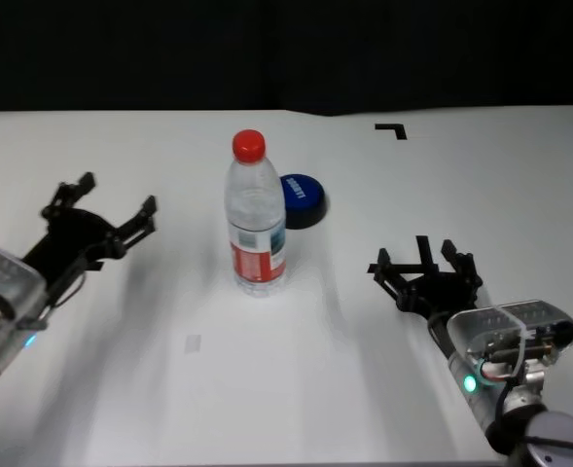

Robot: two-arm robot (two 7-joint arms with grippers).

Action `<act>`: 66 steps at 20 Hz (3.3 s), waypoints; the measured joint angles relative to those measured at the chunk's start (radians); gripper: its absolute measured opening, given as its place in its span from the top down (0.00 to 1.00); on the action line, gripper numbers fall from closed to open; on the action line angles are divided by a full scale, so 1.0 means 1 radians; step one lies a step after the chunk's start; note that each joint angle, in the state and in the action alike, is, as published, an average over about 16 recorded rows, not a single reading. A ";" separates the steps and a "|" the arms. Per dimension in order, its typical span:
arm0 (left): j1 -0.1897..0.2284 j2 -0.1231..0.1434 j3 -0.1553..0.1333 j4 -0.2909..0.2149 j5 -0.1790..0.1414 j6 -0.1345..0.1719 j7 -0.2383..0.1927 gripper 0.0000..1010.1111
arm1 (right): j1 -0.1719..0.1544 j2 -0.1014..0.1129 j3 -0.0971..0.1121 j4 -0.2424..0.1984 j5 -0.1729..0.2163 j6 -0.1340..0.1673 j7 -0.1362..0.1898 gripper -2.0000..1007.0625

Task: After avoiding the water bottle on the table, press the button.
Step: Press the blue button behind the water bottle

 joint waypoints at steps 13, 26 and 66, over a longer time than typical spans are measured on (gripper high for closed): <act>-0.120 -0.043 0.048 0.137 0.043 -0.029 0.019 0.01 | 0.000 0.000 0.000 0.000 0.000 0.000 0.000 0.00; -0.227 -0.085 0.091 0.262 0.073 -0.056 0.026 0.01 | 0.000 0.000 0.000 0.000 0.000 0.000 0.000 0.00; -0.449 -0.118 0.172 0.474 0.088 -0.076 -0.034 0.01 | 0.000 0.000 0.000 0.000 0.000 0.000 0.000 0.00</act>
